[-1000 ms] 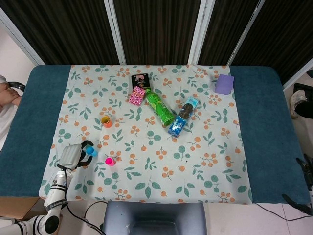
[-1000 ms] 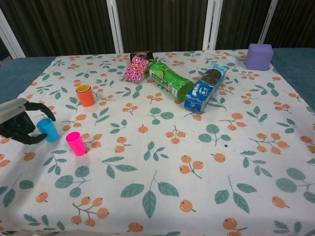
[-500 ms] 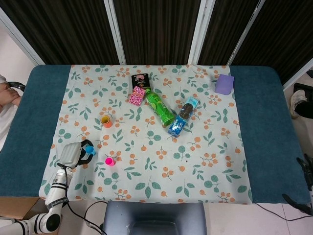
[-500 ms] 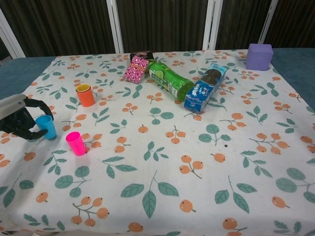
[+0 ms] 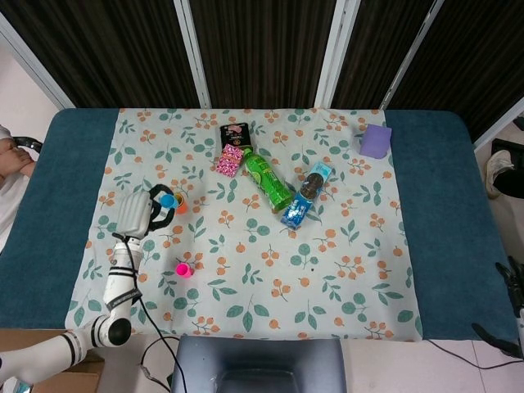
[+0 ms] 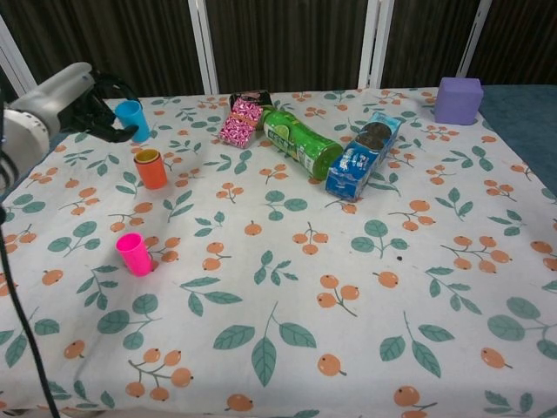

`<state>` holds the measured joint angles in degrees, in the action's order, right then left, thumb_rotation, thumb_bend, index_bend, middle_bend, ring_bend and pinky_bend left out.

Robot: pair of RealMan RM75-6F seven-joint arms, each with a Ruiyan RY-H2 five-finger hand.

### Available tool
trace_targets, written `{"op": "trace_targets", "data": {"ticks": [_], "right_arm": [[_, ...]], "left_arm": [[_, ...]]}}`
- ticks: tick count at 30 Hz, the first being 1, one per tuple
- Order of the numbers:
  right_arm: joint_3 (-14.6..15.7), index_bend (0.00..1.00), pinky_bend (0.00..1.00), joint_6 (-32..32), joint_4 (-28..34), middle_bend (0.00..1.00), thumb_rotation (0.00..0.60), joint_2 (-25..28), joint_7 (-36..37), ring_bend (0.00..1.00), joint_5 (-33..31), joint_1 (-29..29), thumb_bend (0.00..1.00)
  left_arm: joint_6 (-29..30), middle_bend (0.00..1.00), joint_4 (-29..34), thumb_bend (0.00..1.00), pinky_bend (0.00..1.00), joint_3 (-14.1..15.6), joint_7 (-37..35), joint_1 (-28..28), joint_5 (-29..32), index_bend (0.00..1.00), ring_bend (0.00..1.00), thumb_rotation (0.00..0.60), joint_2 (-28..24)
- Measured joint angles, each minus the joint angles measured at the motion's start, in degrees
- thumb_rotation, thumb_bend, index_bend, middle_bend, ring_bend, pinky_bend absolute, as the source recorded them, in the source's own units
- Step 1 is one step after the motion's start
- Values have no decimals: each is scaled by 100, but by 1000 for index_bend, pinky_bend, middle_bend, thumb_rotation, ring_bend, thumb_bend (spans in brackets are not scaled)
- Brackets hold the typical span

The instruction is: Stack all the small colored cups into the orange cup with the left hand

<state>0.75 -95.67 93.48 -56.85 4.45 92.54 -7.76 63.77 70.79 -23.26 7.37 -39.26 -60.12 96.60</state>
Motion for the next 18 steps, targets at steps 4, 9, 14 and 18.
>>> {"op": "trace_targets", "data": {"ticks": [4, 9, 14, 18], "right_arm": [[-24, 0, 0, -13, -12, 0, 600, 27, 62, 0, -60, -11, 190], [-28, 0, 0, -35, -15, 0, 600, 62, 139, 0, -70, -25, 190], [-28, 0, 0, -76, -29, 0, 600, 80, 197, 0, -62, -47, 190], [-28, 0, 0, -64, -27, 0, 600, 75, 184, 0, -61, -43, 189]], "left_arm": [[-89, 1000, -635, 363, 1000, -207, 187, -397, 213, 638, 1000, 600, 418], [-245, 1000, -1116, 364, 1000, -235, 271, -585, 370, 638, 1000, 600, 680], [-371, 1000, -1437, 365, 1000, -169, 231, -601, 449, 640, 1000, 600, 789], [-490, 1000, -1587, 365, 1000, -102, 169, -585, 471, 639, 1000, 600, 815]]}}
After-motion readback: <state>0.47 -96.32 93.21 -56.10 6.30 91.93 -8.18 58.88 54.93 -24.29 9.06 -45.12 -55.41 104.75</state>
